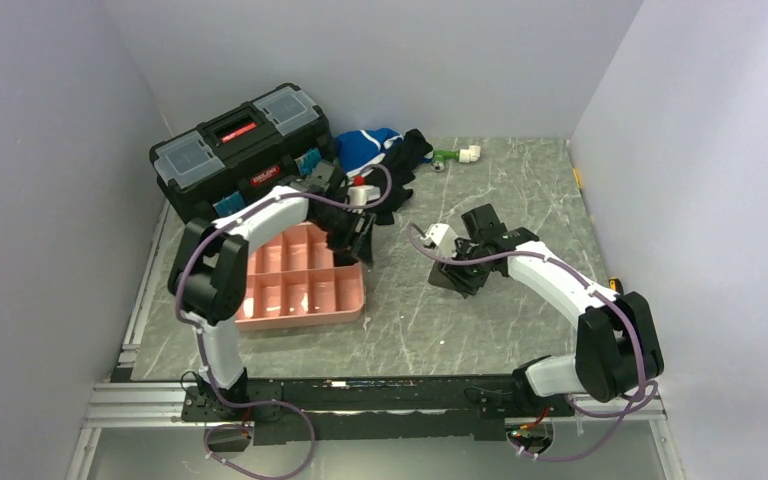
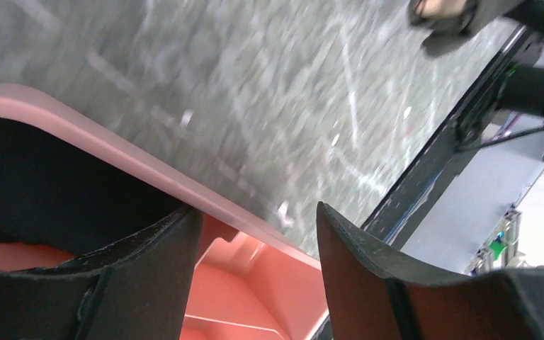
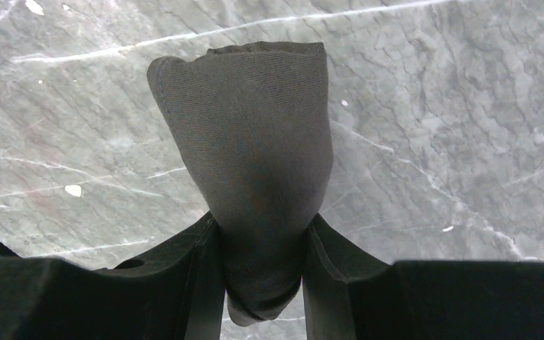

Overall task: Roll the underwear
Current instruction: Move the storage box to the center of the board, then place the underwear in the storage box.

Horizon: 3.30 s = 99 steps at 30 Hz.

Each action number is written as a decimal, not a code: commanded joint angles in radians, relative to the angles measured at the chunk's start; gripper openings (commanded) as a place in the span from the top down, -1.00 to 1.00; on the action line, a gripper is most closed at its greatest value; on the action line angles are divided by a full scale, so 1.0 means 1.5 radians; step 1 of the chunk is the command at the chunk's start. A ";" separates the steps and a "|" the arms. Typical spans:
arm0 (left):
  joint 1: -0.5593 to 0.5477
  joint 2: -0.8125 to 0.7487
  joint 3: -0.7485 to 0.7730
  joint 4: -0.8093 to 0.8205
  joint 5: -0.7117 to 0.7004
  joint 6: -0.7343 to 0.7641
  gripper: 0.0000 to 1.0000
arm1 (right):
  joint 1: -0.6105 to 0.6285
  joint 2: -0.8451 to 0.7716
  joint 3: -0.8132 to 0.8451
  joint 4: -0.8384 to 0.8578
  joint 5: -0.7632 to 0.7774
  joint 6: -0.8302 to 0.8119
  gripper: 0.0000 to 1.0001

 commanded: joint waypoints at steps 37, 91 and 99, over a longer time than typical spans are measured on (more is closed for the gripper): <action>0.140 -0.016 0.126 -0.015 -0.223 0.263 -0.49 | -0.017 0.026 0.115 0.013 -0.148 0.034 1.00; 0.141 -0.249 -0.209 0.019 -0.053 0.264 -0.01 | 0.176 0.159 0.250 -0.125 0.025 0.143 1.00; 0.124 -0.243 -0.230 0.046 -0.032 0.258 0.23 | 0.179 0.186 0.229 -0.115 0.074 0.170 1.00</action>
